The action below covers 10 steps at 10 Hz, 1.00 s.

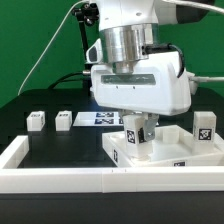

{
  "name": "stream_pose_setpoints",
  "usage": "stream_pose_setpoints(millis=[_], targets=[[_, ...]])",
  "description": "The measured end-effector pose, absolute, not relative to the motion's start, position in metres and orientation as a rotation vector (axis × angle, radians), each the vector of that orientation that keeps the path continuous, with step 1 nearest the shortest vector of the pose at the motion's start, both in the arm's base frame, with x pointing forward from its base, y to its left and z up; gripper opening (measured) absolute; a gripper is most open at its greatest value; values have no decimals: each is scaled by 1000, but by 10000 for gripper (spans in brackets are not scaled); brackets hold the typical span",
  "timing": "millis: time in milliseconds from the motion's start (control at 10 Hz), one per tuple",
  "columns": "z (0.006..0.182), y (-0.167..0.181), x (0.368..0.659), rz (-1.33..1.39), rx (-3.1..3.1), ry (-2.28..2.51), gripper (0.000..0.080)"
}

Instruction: Assemble square table

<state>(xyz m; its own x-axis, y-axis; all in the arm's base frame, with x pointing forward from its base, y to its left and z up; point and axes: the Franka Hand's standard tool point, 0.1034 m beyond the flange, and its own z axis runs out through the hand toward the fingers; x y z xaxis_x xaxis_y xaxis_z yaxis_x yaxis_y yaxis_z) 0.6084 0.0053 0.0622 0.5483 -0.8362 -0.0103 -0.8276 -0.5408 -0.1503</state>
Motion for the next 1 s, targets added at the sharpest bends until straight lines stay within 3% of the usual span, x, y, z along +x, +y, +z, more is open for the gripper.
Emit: stream_pose_setpoints(millis=[200,500,1000], targets=[[62,10,608,-99,-2713,1296,602],[62,8,607,-132,-2919,775,647],[63,8,607,-143,-3033,203,649]])
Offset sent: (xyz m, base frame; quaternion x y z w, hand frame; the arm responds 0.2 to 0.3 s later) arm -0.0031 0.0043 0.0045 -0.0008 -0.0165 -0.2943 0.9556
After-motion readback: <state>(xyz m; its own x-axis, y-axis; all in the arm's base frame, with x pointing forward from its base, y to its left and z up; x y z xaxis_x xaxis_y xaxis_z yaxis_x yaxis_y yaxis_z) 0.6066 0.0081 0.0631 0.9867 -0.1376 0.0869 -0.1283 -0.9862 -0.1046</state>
